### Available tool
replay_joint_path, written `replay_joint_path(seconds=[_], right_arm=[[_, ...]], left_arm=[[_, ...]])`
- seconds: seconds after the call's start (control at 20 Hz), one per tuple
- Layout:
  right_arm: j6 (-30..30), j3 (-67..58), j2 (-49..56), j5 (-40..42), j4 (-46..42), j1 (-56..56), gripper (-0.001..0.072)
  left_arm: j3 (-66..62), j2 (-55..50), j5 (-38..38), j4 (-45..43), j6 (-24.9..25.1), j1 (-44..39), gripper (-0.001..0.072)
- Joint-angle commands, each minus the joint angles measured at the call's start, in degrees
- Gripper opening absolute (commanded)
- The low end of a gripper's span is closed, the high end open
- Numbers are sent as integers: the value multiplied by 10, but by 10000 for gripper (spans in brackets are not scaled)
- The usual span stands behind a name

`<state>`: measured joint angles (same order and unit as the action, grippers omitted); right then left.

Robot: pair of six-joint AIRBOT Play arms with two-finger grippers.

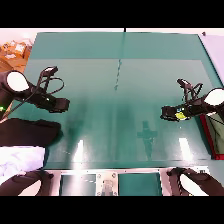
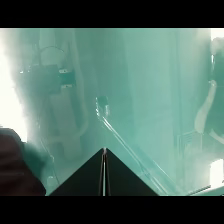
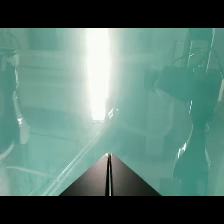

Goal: Fold the shirts.

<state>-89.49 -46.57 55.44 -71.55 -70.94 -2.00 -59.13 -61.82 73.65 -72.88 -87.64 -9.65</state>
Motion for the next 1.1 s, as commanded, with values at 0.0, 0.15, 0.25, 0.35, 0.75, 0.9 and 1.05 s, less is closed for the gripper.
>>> replay_joint_path(seconds=[0.0,0.15,0.25,0.35,0.75,0.9,1.05], right_arm=[[0,0,0,0,0,1,15],[0,0,0,0,0,1,15],[0,0,0,0,0,1,15],[0,0,0,0,0,1,15],[32,-2,1,208,-21,1,15],[31,-2,1,208,-21,1,15],[31,-2,1,217,-4,1,15]], left_arm=[[0,0,0,0,0,0,29],[0,0,0,0,0,0,29],[0,0,0,0,0,0,29],[0,0,0,0,0,0,29],[0,0,-2,1,0,0,29],[0,0,-34,5,0,0,29],[0,0,-76,-42,10,0,483]])
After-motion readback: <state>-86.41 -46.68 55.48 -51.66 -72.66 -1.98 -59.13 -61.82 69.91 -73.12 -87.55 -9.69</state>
